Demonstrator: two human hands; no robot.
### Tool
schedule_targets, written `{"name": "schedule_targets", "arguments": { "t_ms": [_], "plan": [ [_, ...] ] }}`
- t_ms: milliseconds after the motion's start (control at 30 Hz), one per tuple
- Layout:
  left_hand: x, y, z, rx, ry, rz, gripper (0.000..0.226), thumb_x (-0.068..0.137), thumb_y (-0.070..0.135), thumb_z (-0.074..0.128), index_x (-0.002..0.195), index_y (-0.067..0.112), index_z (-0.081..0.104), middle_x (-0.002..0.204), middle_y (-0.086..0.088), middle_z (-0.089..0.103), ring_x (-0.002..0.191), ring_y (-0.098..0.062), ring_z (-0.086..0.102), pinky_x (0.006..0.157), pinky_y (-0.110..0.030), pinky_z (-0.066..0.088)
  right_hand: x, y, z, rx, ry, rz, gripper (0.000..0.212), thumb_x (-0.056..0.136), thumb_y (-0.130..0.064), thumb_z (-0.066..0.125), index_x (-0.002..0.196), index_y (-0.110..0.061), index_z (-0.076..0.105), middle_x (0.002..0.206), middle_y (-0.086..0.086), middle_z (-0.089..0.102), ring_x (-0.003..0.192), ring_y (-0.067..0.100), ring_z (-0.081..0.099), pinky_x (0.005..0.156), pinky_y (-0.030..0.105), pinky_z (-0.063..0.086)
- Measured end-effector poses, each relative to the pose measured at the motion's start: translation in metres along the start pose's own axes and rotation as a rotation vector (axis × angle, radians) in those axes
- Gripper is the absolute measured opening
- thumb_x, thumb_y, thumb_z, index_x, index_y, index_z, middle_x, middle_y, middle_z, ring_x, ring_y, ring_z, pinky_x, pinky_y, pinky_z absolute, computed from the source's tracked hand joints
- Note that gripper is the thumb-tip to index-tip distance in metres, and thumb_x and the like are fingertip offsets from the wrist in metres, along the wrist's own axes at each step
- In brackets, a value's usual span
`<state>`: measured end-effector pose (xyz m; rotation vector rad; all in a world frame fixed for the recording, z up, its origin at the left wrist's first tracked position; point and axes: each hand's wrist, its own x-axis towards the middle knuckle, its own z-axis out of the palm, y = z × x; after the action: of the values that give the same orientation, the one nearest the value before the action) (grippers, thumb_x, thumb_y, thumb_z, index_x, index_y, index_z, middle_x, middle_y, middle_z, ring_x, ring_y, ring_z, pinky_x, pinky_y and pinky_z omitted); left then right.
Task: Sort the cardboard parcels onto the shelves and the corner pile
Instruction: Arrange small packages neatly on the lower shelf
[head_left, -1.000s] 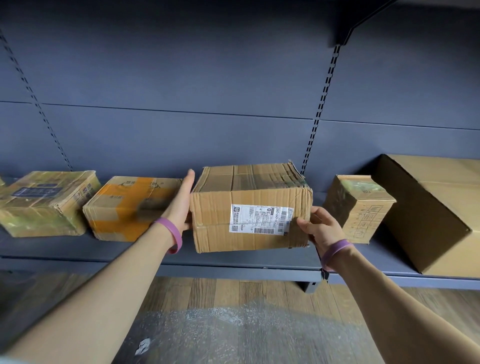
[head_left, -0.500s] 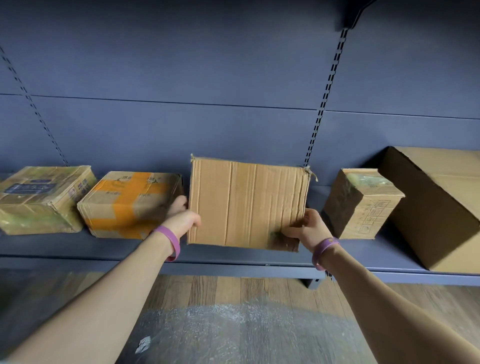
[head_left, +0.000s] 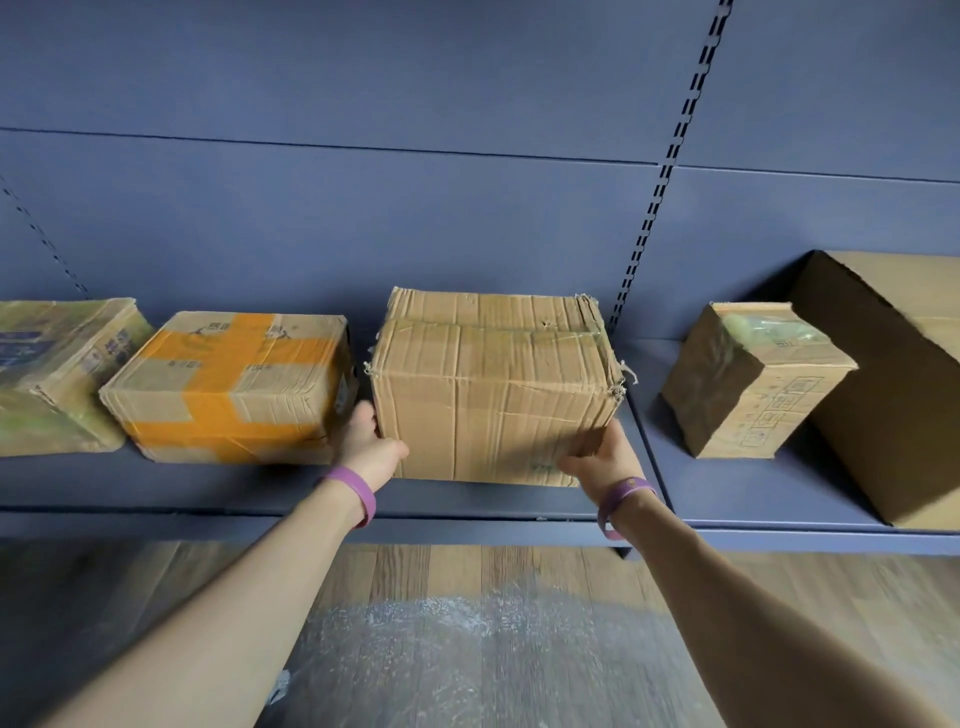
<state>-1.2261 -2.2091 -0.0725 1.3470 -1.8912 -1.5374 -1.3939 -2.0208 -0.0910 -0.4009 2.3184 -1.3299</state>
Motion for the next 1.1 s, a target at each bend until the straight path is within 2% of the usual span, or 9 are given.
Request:
{"name": "schedule_targets", "arguments": {
  "t_ms": [67,233,400,500,633,767,833,933,1100],
  "plan": [
    [0.004,-0.001,0.003,0.007,0.000,0.005,0.038,0.083,-0.013,0.060,0.109,0.013,0.048,0.113,-0.010,0.062,0.107,-0.030,0.059,0.096,-0.043,0.047,0.004,0.001,0.004,0.041,0.007,-0.001,0.033,0.083,0.001,0.070,0.106,-0.009,0.048,0.086,-0.002,0.054,0.080,0.017,0.054,0.064,0.022,0.043],
    [0.009,-0.006,0.008,0.031,-0.007,0.001,0.038,0.086,-0.007,0.058,0.113,0.017,0.047,0.114,-0.006,0.059,0.110,-0.028,0.056,0.088,-0.035,0.040,0.007,-0.001,0.014,0.121,0.024,0.017,0.043,0.082,0.004,0.070,0.118,-0.006,0.049,0.092,-0.001,0.055,0.091,0.022,0.055,0.070,0.024,0.044],
    [-0.001,-0.008,0.013,0.110,-0.012,-0.088,0.049,0.093,-0.001,0.052,0.140,0.007,0.043,0.130,-0.012,0.054,0.119,-0.031,0.051,0.092,-0.033,0.037,-0.002,-0.010,0.011,-0.006,0.015,0.125,0.048,0.089,-0.004,0.065,0.131,-0.003,0.043,0.109,0.006,0.054,0.111,0.028,0.056,0.078,0.028,0.042],
    [-0.006,-0.010,0.016,0.104,-0.012,-0.175,0.038,0.093,0.003,0.052,0.131,0.001,0.047,0.123,-0.016,0.056,0.105,-0.031,0.053,0.091,-0.034,0.045,-0.012,-0.012,0.002,-0.096,-0.033,0.233,0.063,0.093,-0.011,0.064,0.145,0.000,0.029,0.131,0.017,0.047,0.128,0.033,0.047,0.097,0.036,0.039],
    [-0.016,-0.009,0.013,0.062,-0.102,-0.312,0.029,0.094,0.010,0.053,0.121,0.001,0.050,0.109,-0.015,0.052,0.111,-0.036,0.057,0.099,-0.046,0.051,-0.023,-0.011,-0.004,-0.151,-0.016,0.264,0.081,0.090,-0.021,0.070,0.152,-0.003,0.021,0.126,0.013,0.048,0.120,0.035,0.053,0.102,0.044,0.045],
    [-0.034,-0.001,0.007,0.029,-0.401,-0.317,0.018,0.098,0.023,0.050,0.112,0.014,0.047,0.101,-0.004,0.057,0.085,-0.021,0.055,0.070,-0.029,0.046,-0.043,-0.026,-0.001,-0.136,0.010,0.259,0.079,0.092,-0.022,0.067,0.154,-0.007,0.021,0.148,0.016,0.041,0.128,0.033,0.049,0.107,0.044,0.043],
    [-0.036,0.006,0.009,0.009,-0.469,-0.251,0.015,0.100,0.024,0.048,0.111,0.014,0.052,0.108,-0.004,0.060,0.094,-0.022,0.059,0.079,-0.032,0.048,-0.054,-0.036,0.003,-0.142,0.001,0.248,0.077,0.092,-0.023,0.066,0.154,-0.008,0.022,0.148,0.015,0.041,0.128,0.031,0.049,0.108,0.044,0.043],
    [-0.045,0.020,0.016,-0.048,-0.501,-0.157,0.014,0.099,0.019,0.049,0.086,0.018,0.056,0.106,-0.005,0.060,0.099,-0.025,0.059,0.096,-0.039,0.045,-0.067,-0.047,-0.003,-0.149,0.008,0.233,0.078,0.091,-0.025,0.067,0.154,-0.009,0.024,0.150,0.013,0.041,0.129,0.029,0.048,0.108,0.044,0.043],
    [-0.055,0.031,0.033,-0.075,-0.520,-0.079,0.020,0.098,0.019,0.051,0.078,0.023,0.055,0.102,-0.007,0.058,0.097,-0.025,0.056,0.092,-0.037,0.045,-0.086,-0.052,-0.034,-0.169,0.089,0.222,0.074,0.092,-0.023,0.067,0.153,-0.009,0.028,0.151,0.013,0.040,0.119,0.028,0.054,0.101,0.039,0.047]
  ]
}}
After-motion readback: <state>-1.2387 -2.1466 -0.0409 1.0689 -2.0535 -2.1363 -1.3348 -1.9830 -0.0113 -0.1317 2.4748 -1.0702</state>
